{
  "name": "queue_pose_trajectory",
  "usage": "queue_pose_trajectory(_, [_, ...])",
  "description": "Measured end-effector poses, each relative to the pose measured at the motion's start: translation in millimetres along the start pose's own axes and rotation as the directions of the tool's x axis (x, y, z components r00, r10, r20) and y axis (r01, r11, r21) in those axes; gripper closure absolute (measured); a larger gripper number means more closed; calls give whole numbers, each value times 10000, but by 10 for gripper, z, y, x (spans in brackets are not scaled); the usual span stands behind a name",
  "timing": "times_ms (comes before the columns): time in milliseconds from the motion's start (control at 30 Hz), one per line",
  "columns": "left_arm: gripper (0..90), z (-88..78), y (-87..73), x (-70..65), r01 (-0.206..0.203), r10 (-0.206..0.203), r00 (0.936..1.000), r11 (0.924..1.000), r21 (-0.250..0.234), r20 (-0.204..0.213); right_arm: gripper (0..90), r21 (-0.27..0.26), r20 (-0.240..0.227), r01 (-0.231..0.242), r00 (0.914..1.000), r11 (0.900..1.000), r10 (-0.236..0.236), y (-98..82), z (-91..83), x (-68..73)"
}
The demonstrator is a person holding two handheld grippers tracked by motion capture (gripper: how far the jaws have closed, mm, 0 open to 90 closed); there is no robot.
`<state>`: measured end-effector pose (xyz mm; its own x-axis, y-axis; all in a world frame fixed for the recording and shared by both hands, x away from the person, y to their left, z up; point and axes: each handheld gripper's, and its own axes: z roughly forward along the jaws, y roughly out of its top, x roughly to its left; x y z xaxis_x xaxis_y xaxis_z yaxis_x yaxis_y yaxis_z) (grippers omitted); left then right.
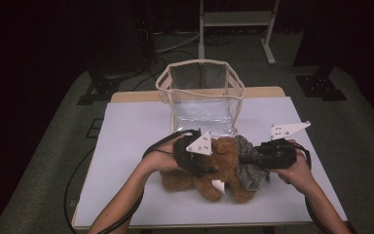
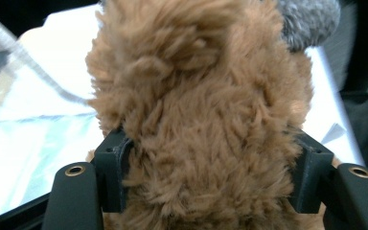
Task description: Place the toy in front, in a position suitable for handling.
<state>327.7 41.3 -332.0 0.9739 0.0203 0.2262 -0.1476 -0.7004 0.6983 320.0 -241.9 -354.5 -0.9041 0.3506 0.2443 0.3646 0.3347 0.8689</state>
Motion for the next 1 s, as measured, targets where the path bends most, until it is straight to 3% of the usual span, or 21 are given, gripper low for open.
queue_pose_trajectory(100, [231, 112, -36, 3, 73, -73, 10000, 9995, 323, 7, 681, 283, 234, -65, 9997, 9996, 58, -51, 7, -6])
queue_pose_trajectory(167, [125, 212, -51, -20, -25, 33, 9999, 9985, 555, -150, 684, 492, 329, -472, 9984, 9977, 456, -184, 69, -93])
queue_pose_trajectory(233, [56, 277, -37, -31, -186, 203, 9995, 9974, 695, -227, 685, 328, 171, -967, 9952, 9948, 962, -296, 74, -186])
queue_pose_trajectory(300, [26, 329, 3, -31, -400, 428, 9986, 9951, 904, -296, 687, 96, -15, -1289, 9917, 9916, 1289, -350, 46, -237])
queue_pose_trajectory(400, [15, 447, 79, -38, -539, 577, 9979, 9909, 1229, -277, 691, 90, 19, -1260, 9920, 9920, 1260, -342, 45, -233])
queue_pose_trajectory(467, [32, 481, 117, -61, -806, 856, 9959, 9869, 1394, -300, 692, 209, 166, -1117, 9936, 9935, 1114, -319, 55, -211])
queue_pose_trajectory(533, [213, 442, 127, -80, -955, 1013, 9940, 9877, 1237, -415, 695, 273, 303, -1009, 9945, 9945, 1001, -302, 43, -202])
queue_pose_trajectory(600, [299, 372, 115, -61, -807, 843, 9957, 9930, 864, -382, 695, 224, 304, -983, 9948, 9949, 976, -289, 6, -201])
queue_pose_trajectory(667, [326, 289, 106, -40, -584, 596, 9977, 9976, 372, -320, 695, 47, 336, -872, 9956, 9962, 870, -246, -48, -178])
queue_pose_trajectory(800, [339, 164, 97, -31, -353, 348, 9989, 9993, -156, -303, 696, -746, 633, -457, 9967, 9962, 505, -53, -181, -112])
queue_pose_trajectory(867, [339, 117, 101, -35, -240, 226, 9991, 9989, -402, -349, 697, -814, 522, -406, 9976, 9959, 449, 3, -172, -104])
queue_pose_trajectory(1000, [338, 70, 63, -18, -120, 103, 9992, 9990, -425, -389, 699, -735, 345, -617, 9973, 9954, 643, -31, -97, -128])
